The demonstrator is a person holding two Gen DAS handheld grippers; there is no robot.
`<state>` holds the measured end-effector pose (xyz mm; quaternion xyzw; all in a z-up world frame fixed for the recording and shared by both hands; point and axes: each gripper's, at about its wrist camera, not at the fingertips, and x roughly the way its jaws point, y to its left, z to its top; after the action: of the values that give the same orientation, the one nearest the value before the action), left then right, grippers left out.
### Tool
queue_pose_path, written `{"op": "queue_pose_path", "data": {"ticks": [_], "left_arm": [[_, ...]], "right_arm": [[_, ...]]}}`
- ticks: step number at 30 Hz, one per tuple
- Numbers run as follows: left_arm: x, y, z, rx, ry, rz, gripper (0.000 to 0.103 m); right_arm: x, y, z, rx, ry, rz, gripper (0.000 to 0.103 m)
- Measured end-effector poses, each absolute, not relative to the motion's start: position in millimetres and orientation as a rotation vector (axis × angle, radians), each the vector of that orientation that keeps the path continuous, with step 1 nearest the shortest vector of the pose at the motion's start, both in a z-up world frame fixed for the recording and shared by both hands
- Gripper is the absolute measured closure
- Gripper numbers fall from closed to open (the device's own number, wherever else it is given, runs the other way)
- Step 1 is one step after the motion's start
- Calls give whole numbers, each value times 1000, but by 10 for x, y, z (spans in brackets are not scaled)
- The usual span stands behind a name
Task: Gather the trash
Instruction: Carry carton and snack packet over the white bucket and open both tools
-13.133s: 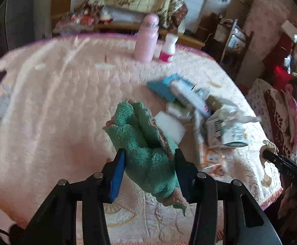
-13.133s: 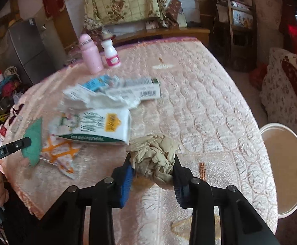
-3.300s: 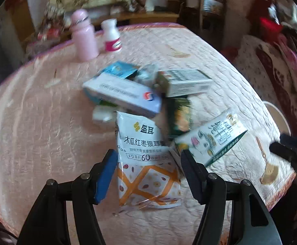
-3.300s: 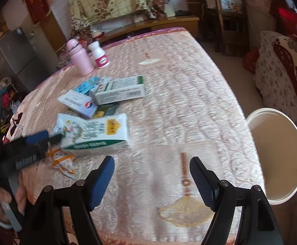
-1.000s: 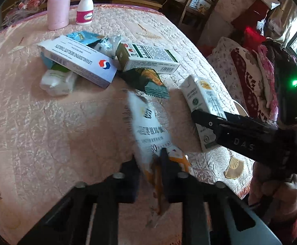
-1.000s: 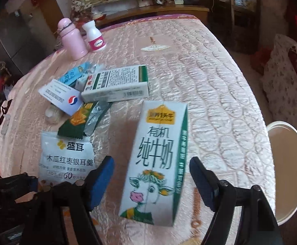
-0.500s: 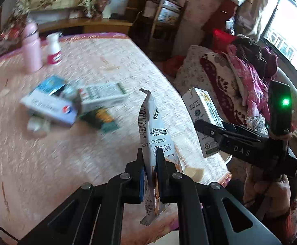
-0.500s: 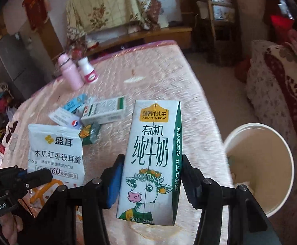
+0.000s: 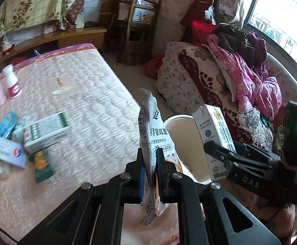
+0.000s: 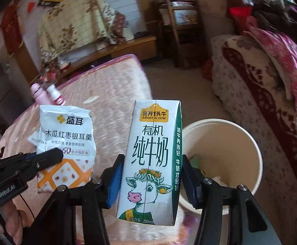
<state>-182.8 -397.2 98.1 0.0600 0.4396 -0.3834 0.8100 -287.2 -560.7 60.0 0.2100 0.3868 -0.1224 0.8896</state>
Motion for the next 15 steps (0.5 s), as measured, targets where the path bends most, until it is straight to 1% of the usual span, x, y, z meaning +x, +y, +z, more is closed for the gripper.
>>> {"op": "queue_pose_path", "data": {"ticks": [7,15], "left_arm": [[-1829,-4382,895,163,948,-846,92],[-1850,-4715,742,172,971,-871,92]], "right_arm": [[-3039,-6022,451,491,816,-331,47],[-3105,-6245,286,519,835,-372,47]]}}
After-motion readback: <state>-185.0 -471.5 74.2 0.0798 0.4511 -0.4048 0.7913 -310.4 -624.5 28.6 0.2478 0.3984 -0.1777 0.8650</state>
